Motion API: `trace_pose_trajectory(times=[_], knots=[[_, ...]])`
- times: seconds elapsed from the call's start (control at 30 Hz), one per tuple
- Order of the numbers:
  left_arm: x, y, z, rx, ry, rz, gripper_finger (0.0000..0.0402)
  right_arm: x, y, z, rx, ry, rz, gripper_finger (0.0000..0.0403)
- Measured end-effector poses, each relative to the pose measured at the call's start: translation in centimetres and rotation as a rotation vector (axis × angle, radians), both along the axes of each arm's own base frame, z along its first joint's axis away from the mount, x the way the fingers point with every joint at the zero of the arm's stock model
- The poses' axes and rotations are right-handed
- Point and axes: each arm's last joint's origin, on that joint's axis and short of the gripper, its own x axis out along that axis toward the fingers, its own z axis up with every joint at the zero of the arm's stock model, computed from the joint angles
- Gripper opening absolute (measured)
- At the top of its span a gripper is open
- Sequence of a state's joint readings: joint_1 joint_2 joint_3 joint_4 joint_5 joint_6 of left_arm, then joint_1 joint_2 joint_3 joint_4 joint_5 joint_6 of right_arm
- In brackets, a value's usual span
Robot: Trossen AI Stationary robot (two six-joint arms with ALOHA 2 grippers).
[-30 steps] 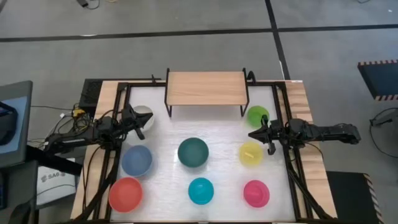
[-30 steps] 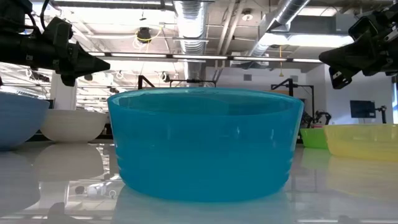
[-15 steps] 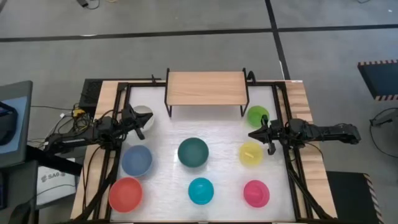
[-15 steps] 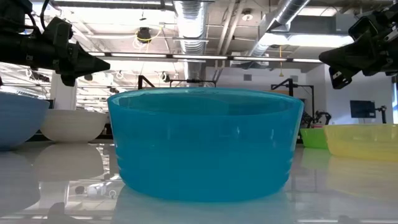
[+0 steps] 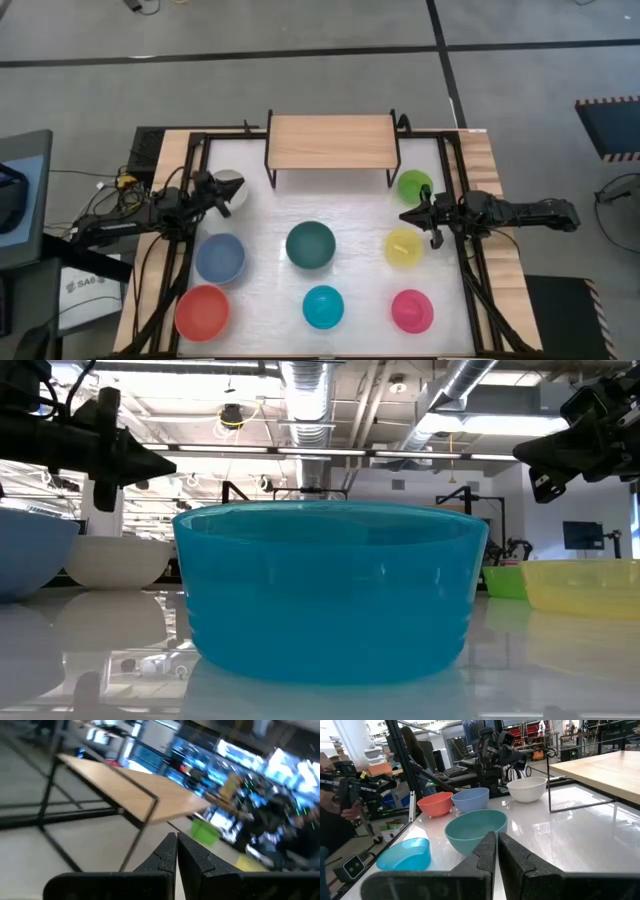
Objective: Place and stack bowls onto a shelf
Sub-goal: Put the small green bowl on the shelf
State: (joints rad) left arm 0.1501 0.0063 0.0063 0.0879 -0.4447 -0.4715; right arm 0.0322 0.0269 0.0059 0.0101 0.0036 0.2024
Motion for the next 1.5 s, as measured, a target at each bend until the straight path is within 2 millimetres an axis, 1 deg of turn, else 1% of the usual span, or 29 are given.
trace_pose_trajectory(times=[0.1, 0.23, 0.3, 0.37, 0.43, 0.5, 0.57, 0.7, 0.77, 0.8, 0.87, 0.93, 1.03, 1.1, 1.13, 1.2, 1.27, 1.37, 1.5], knots=[[0.0, 0.0, 0.0, -0.112, -0.077, 0.01, 0.0, 0.0, 0.0, 0.0, -0.023, -0.001, 0.0, 0.0047], [-0.1, 0.1, 0.0, -0.224, -0.163, 0.041, 0.0, 0.0, -0.2, 0.1, -0.233, -0.011, -0.047, 0.0047], [-0.2, 0.2, 0.2, -0.278, -0.235, 0.072, 0.0, 0.0, -0.3, 0.3, -0.325, -0.033, -0.067, 0.0047], [-0.4, 0.4, 0.6, -0.334, -0.334, 0.125, 0.0, 0.0, -0.5, 0.8, -0.35, -0.081, -0.089, 0.0047], [-0.6, 0.5, 1.0, -0.369, -0.424, 0.169, 0.0, -0.1, -0.7, 1.3, -0.272, -0.129, -0.116, 0.0047], [-0.7, 0.5, 1.4, -0.368, -0.479, 0.185, 0.0, -0.1, -0.9, 1.5, -0.112, -0.149, -0.148, 0.0047], [-0.8, 0.5, 1.7, -0.351, -0.493, 0.186, 0.0, -0.2, -1.4, 1.5, 0.055, -0.16, -0.227, 0.0047], [-0.9, 0.5, 1.7, -0.319, -0.47, 0.207, 0.0, -0.4, -2.4, 1.5, 0.351, -0.227, -0.442, 0.0047], [-0.9, 0.6, 1.4, -0.322, -0.447, 0.242, 0.0, -0.6, -2.8, 1.6, 0.409, -0.259, -0.518, 0.0047], [-0.9, 0.7, 1.3, -0.33, -0.449, 0.263, 0.0, -0.6, -2.9, 1.7, 0.386, -0.251, -0.533, 0.0047], [-1.0, 0.7, 1.3, -0.376, -0.496, 0.293, 0.0, -0.7, -2.9, 2.3, 0.275, -0.195, -0.533, 0.0047], [-1.0, 0.7, 1.6, -0.389, -0.523, 0.266, 0.0, -0.8, -3.0, 3.7, 0.214, -0.171, -0.548, 0.0044], [-0.9, 0.5, 2.8, -0.343, -0.481, 0.167, 0.0, -1.0, -3.2, 5.7, 0.196, -0.106, -0.624, 0.0034], [-1.1, 0.4, 3.6, -0.315, -0.482, 0.173, 0.0, -1.1, -3.4, 7.4, 0.189, -0.051, -0.66, 0.0024], [-1.2, 0.5, 3.9, -0.297, -0.472, 0.197, 0.0, -1.1, -3.5, 7.9, 0.181, 0.007, -0.688, 0.002], [-1.4, 0.5, 4.6, -0.261, -0.45, 0.238, 0.0, -1.1, -3.9, 8.2, 0.194, 0.158, -0.805, 0.0018], [-1.5, 0.5, 5.4, -0.228, -0.433, 0.26, 0.0, -1.2, -4.5, 8.6, 0.283, 0.26, -0.959, 0.0021], [-1.4, 0.5, 6.3, -0.192, -0.397, 0.253, 0.0002, -1.1, -5.2, 8.8, 0.422, 0.386, -1.096, 0.0051], [-0.6, 0.6, 7.3, -0.16, -0.326, 0.238, 0.0017, -0.2, -6.5, 8.4, 0.528, 0.55, -1.129, 0.0113]])
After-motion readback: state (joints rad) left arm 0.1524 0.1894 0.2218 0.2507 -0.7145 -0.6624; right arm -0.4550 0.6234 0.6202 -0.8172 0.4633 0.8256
